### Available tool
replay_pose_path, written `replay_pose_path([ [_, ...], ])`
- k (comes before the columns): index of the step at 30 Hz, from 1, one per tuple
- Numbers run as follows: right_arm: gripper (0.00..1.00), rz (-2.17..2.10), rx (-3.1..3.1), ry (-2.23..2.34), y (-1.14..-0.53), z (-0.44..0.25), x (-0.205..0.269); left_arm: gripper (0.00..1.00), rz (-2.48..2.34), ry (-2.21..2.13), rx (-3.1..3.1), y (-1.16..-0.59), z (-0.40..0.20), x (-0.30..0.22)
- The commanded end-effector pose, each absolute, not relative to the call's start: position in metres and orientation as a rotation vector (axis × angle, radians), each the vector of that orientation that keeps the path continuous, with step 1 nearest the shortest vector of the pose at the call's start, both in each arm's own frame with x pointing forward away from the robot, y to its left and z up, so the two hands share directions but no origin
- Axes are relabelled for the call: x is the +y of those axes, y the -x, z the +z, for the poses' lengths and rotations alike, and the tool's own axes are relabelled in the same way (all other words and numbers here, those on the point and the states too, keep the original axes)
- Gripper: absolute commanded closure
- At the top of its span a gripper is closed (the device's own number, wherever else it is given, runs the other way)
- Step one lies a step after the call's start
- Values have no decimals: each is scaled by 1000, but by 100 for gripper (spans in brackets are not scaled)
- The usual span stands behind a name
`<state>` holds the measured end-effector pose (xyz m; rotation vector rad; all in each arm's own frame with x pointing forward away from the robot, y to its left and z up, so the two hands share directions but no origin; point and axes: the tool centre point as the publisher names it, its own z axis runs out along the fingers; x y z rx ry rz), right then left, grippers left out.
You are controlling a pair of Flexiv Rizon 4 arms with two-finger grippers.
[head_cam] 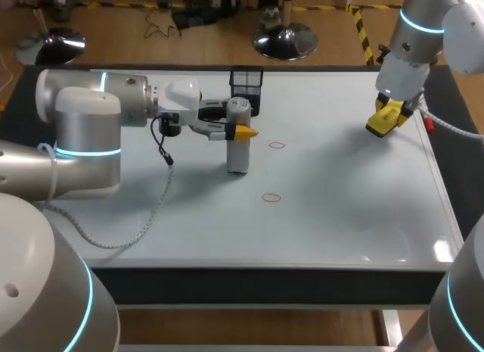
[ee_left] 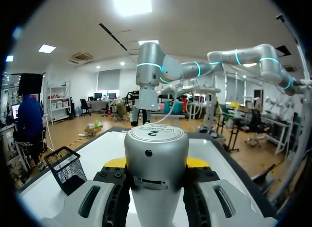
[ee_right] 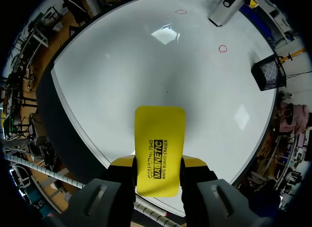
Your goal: Pick up the inspection probe, press it on each red-marked spot on the whiteboard one by one, put down the probe, pick up the eraser, and wipe off all the red marks.
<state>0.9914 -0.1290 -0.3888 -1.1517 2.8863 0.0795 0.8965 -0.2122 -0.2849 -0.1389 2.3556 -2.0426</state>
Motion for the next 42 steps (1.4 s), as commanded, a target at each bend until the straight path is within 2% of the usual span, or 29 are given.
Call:
replay_pose_path([
  [1,100,76,2888,1155,-992,-388,-129,100,-2047,141,2351,-896,-285,-212],
  [23,100,76,2888,1155,-992,-388,-129,100,-2028,163,2329,-893,-277,-206],
  [42,100,76,2888,1155,-992,-388,-129,100,-1896,371,2182,-870,-259,-124],
])
